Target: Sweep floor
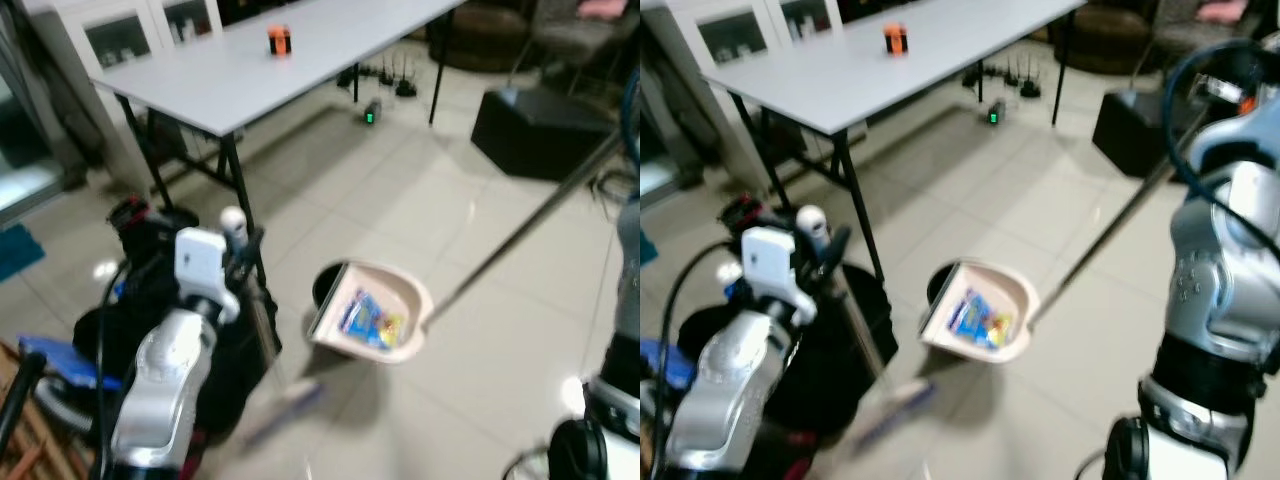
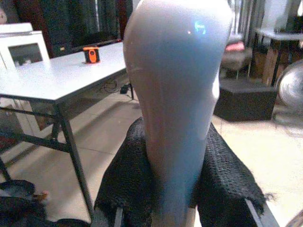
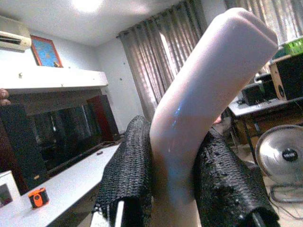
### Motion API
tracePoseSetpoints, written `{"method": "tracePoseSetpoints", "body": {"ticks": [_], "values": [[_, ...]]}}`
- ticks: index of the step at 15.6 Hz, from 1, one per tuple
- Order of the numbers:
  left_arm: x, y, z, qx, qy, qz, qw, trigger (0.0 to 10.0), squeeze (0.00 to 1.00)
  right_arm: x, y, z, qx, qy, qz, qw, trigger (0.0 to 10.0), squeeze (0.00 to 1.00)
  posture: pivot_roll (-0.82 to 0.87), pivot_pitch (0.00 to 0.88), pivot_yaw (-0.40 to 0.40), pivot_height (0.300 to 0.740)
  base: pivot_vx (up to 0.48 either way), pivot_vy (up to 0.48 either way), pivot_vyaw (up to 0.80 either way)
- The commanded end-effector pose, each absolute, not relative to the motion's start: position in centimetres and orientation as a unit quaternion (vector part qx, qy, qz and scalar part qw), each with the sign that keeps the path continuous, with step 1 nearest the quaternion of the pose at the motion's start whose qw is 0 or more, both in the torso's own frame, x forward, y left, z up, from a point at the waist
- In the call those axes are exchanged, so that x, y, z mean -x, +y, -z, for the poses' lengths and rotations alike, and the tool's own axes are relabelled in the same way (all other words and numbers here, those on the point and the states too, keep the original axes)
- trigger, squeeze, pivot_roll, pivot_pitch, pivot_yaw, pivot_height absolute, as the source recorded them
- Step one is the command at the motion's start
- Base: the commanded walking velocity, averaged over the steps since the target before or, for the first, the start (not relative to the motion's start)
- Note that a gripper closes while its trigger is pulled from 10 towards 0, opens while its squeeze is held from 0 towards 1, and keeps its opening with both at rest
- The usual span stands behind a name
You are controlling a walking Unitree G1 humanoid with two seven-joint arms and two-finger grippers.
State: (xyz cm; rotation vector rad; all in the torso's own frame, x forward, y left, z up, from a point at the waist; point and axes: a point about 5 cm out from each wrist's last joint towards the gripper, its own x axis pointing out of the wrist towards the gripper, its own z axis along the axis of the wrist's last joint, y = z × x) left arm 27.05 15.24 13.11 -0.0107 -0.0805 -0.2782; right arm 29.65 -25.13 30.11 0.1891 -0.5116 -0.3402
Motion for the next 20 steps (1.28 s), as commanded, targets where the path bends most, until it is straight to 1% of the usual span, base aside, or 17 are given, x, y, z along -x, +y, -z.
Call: {"method": "tracePoseSetpoints", "body": {"ticks": [1, 4, 12, 17, 20], "values": [[-27.1, 16.1, -14.0, -0.015, -0.059, 0.125, 0.990, 10.0, 0.00, -29.4, -23.9, -31.3, -0.102, -0.278, 0.142, 0.945, 10.0, 0.00, 0.04, 0.000, 0.031, 0.740, 0.439, 0.000, 0.00], [-27.0, 16.1, -14.0, -0.018, -0.058, 0.127, 0.990, 10.0, 0.00, -29.4, -23.9, -31.3, -0.105, -0.273, 0.141, 0.946, 10.0, 0.00, 0.04, 0.000, 0.030, 0.740, 0.437, 0.000, -0.60], [-27.0, 16.2, -13.9, -0.019, -0.053, 0.125, 0.991, 10.0, 0.00, -29.5, -23.8, -31.2, -0.099, -0.274, 0.139, 0.946, 10.0, 0.00, 0.04, 0.000, 0.027, 0.740, 0.427, 0.000, 0.00], [-26.9, 16.4, -13.5, -0.013, -0.041, 0.122, 0.992, 10.0, 0.00, -29.8, -23.3, -31.6, -0.058, -0.284, 0.122, 0.949, 10.0, 0.00, 0.04, 0.000, 0.027, 0.740, 0.000, 0.000, 0.00], [-26.8, 16.4, -13.4, -0.016, -0.036, 0.122, 0.992, 10.0, 0.00, -30.4, -22.4, -31.1, -0.012, -0.290, 0.098, 0.952, 10.0, 0.00, 0.05, 0.000, 0.027, 0.740, 0.000, 0.000, 0.00]]}}
